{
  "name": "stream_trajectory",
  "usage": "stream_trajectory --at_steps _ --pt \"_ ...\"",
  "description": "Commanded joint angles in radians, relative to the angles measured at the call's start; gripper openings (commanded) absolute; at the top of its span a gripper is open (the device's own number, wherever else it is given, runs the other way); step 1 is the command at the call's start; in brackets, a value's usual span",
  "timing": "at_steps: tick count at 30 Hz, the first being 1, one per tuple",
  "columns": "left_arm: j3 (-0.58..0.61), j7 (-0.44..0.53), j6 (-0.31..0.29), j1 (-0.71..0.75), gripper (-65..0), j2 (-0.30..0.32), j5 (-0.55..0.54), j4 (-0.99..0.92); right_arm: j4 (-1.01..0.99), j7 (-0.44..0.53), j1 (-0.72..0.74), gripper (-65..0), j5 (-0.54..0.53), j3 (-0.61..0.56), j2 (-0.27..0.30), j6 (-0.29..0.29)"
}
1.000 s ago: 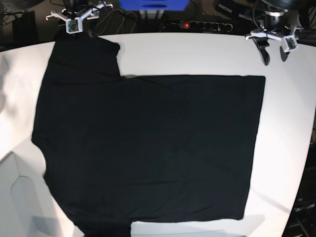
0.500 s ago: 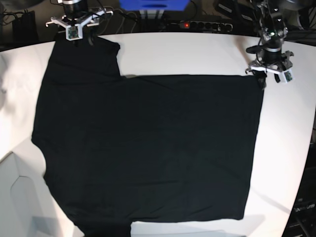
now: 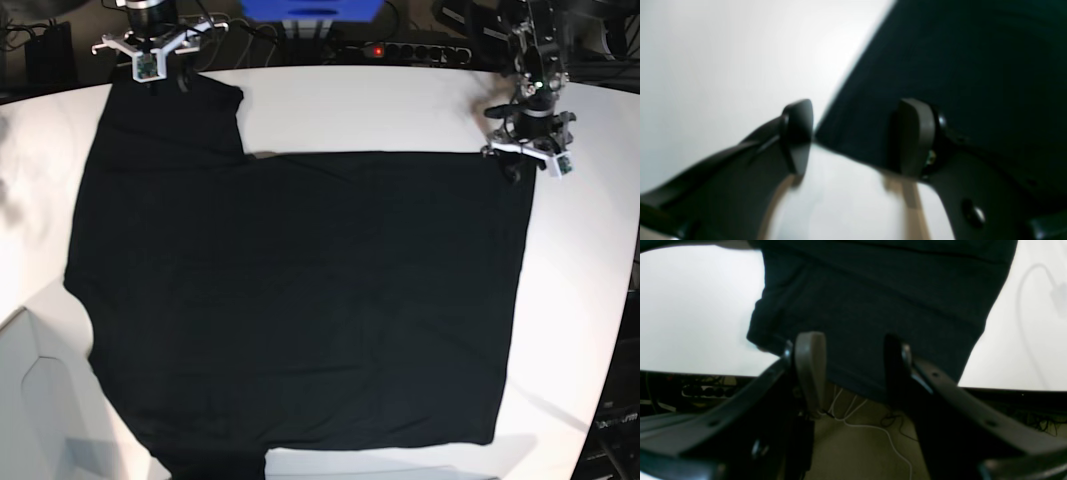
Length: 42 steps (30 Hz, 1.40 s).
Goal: Fold the T-shirt properly
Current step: 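Lower both grippers and pinch the shirt's shoulder corners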
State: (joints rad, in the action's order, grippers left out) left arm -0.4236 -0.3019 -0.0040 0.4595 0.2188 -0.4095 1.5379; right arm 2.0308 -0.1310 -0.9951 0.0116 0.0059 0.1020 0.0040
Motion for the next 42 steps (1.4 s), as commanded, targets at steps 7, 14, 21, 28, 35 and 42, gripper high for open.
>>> stream_trajectory --at_steps 7,14,21,28,35,42 --pt "-0.001 -0.015 -0.003 0.015 -32.1 0.004 -0.006 0.008 0.012 0.031 -0.012 -35.8 0.0 0.041 0.003 0.001" --pt "-0.004 -0.015 -0.003 0.028 -58.7 0.004 -0.006 0.008 0.009 0.021 0.012 -30.2 -0.002 0.098 0.003 0.001" --pt "-0.005 -0.015 -0.003 0.031 -65.0 0.004 -0.006 0.009 -0.003 0.012 0.071 -25.2 -0.003 0.157 0.0 0.001" --pt "-0.008 -0.009 -0.003 0.051 -65.0 0.004 -0.006 0.019 -0.02 -0.178 0.207 -25.4 -0.005 0.231 -0.002 0.093" --pt "-0.01 -0.009 -0.003 0.058 -65.0 0.004 -0.004 0.019 -0.022 -0.348 0.345 -25.3 -0.026 0.38 -0.084 0.31" --pt "-0.01 -0.009 -0.003 0.066 -65.0 0.008 -0.004 0.02 -0.023 -0.546 0.43 -25.3 -0.118 0.518 -0.089 0.417"
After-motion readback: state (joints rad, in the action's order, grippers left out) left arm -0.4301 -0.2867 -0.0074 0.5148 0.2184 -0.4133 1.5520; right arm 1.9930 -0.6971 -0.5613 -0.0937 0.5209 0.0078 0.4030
